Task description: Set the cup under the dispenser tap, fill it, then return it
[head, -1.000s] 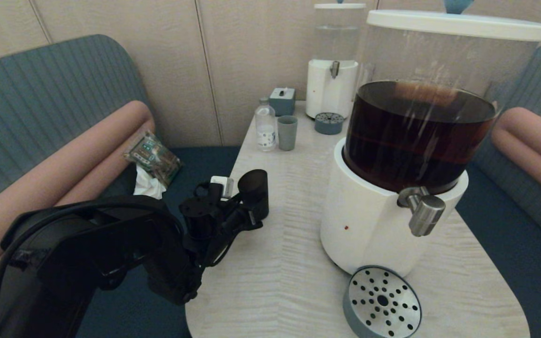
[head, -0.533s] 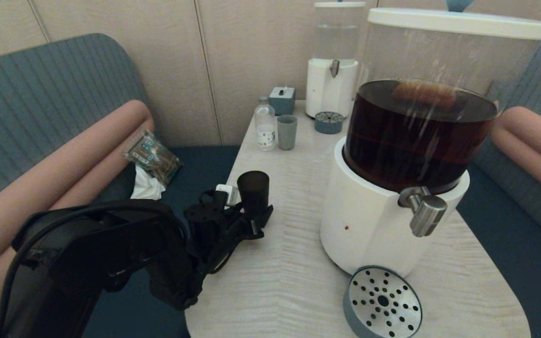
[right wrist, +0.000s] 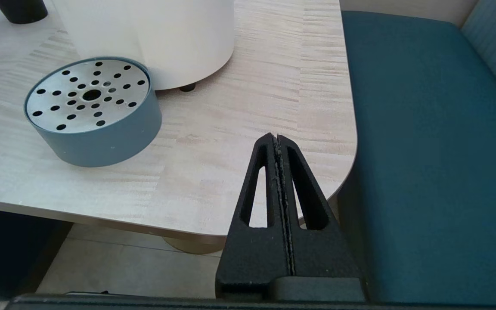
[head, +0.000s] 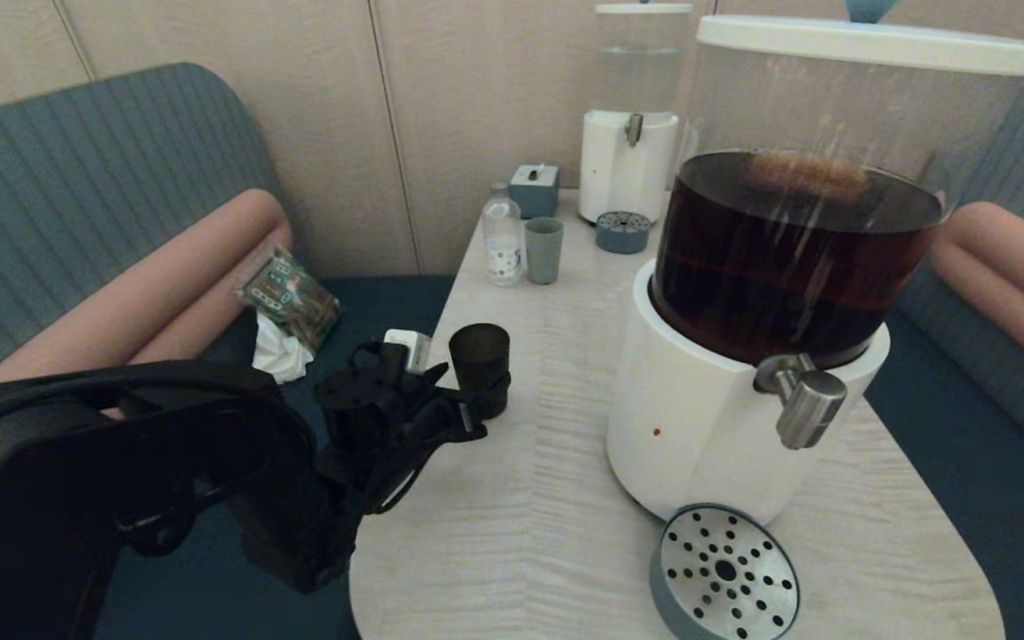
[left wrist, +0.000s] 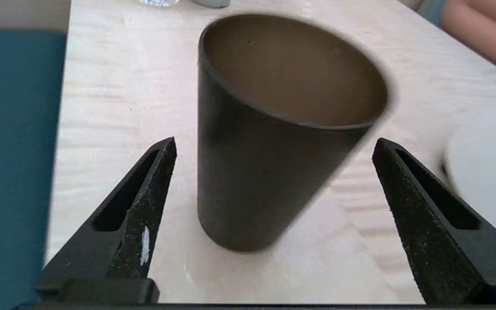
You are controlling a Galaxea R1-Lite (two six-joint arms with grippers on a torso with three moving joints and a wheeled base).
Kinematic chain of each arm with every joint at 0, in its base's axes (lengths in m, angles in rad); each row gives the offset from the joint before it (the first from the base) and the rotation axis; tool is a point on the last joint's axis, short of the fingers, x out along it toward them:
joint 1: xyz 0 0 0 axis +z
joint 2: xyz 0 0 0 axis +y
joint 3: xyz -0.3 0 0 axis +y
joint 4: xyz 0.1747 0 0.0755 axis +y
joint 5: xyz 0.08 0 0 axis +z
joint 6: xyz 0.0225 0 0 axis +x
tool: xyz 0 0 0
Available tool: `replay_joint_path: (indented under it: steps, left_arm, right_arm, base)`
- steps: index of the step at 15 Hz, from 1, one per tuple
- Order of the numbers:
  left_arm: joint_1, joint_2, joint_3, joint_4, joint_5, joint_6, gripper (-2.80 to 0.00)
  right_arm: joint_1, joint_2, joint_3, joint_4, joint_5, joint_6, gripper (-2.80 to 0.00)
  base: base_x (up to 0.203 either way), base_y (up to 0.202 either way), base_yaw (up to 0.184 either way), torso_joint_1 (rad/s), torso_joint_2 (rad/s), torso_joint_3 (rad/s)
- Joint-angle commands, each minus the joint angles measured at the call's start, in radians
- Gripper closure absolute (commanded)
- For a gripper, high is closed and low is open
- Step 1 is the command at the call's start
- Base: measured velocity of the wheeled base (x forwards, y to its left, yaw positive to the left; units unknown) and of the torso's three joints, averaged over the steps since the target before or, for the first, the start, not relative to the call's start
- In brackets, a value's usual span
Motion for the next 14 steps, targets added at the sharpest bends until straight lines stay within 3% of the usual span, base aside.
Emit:
replay_joint_path:
  steps: [1, 9, 10, 14]
  left_arm:
    - [0.0, -0.106, 0.093, -0.011, 0.0, 0.0, -2.8]
    - [-0.068, -0.457, 0.464, -0.01, 0.01, -0.002, -2.8]
    - [-0.077, -0.515, 0.498, -0.009, 0.011, -0.002, 0.0]
    - [-0.083, -0.731, 0.586, -0.009, 0.017, -0.013, 0.0]
  right_arm:
    - [0.0, 0.001, 0.0, 0.001, 0.0, 0.0, 0.0]
    - [0.0, 0.0, 0.0, 0.001, 0.0, 0.0, 0.0]
    - [0.0, 0.001, 0.0, 0.001, 0.0, 0.0, 0.0]
    - [0.0, 0.001, 0.0, 0.001, 0.0, 0.0, 0.0]
  base:
    - [0.0, 0.0, 0.0, 0.0, 0.0, 0.0]
    - [0.0, 0.0, 0.0, 0.0, 0.0, 0.0]
    - [0.0, 0.0, 0.0, 0.0, 0.0, 0.0]
    - [0.0, 0.0, 0.0, 0.0, 0.0, 0.0]
